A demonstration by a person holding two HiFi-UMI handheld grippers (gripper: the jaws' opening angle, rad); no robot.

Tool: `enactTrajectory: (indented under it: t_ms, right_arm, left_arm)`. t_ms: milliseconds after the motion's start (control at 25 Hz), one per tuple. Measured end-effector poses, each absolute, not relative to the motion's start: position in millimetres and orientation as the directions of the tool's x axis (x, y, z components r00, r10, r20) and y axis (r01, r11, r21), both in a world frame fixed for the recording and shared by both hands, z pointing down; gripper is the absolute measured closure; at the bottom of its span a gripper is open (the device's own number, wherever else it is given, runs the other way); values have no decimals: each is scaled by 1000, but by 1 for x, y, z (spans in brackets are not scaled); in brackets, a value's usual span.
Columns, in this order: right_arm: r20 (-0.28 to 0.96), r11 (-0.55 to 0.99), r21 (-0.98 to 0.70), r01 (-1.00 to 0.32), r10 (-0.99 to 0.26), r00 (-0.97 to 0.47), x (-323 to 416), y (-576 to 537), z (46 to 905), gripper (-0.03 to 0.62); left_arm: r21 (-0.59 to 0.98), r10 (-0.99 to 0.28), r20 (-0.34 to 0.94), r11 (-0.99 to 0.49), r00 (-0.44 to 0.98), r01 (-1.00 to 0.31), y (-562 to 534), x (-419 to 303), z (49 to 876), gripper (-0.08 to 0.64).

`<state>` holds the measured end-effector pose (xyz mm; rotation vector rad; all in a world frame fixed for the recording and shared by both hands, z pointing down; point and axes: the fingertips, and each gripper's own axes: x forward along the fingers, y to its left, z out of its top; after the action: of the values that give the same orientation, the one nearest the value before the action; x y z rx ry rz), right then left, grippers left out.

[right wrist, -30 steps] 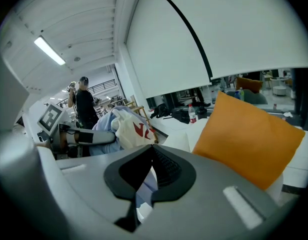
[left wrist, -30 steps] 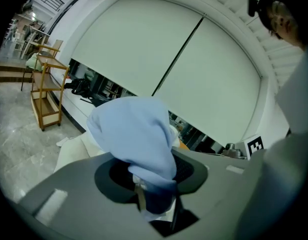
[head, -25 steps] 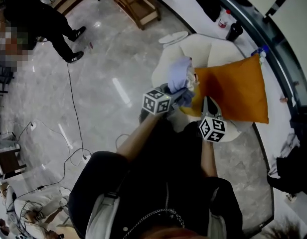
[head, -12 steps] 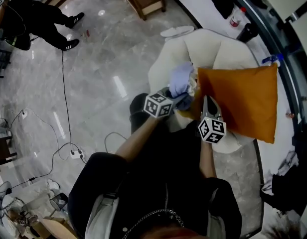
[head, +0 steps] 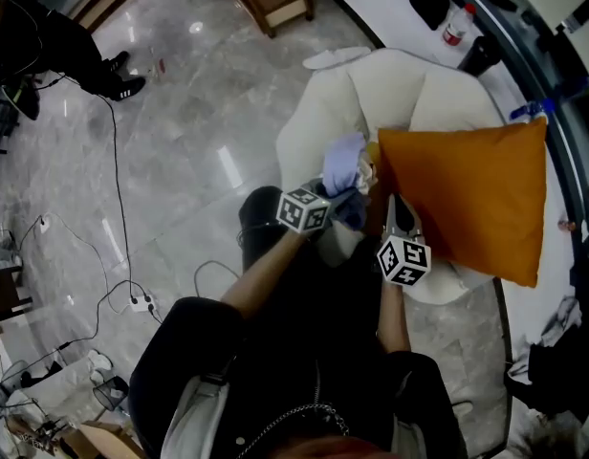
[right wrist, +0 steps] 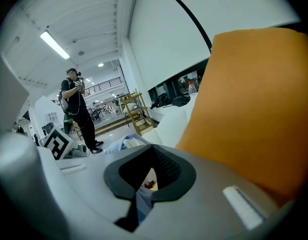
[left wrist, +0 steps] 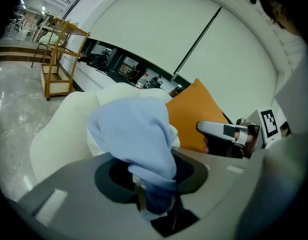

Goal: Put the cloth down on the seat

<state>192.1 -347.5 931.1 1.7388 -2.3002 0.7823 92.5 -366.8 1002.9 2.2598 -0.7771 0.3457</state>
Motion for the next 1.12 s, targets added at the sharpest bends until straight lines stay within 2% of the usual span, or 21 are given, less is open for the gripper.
enactTrajectory:
  t_ms: [360, 680, 1120]
  right_arm:
    - [433, 135, -316, -939, -860, -269, 209, -312, 976, 592]
    - [397, 87, -318, -944, -892, -217, 226, -318, 1008, 592]
    - [368, 84, -336, -938, -905, -212, 222, -306, 1036, 591]
  left_arm:
    - [566, -397, 484, -538, 780, -625, -380, 121, 1086, 399]
    - [517, -404, 510, -562, 760, -646, -386, 137, 1139, 397]
    - [459, -373, 612, -551, 697, -697, -389, 148, 1201, 393]
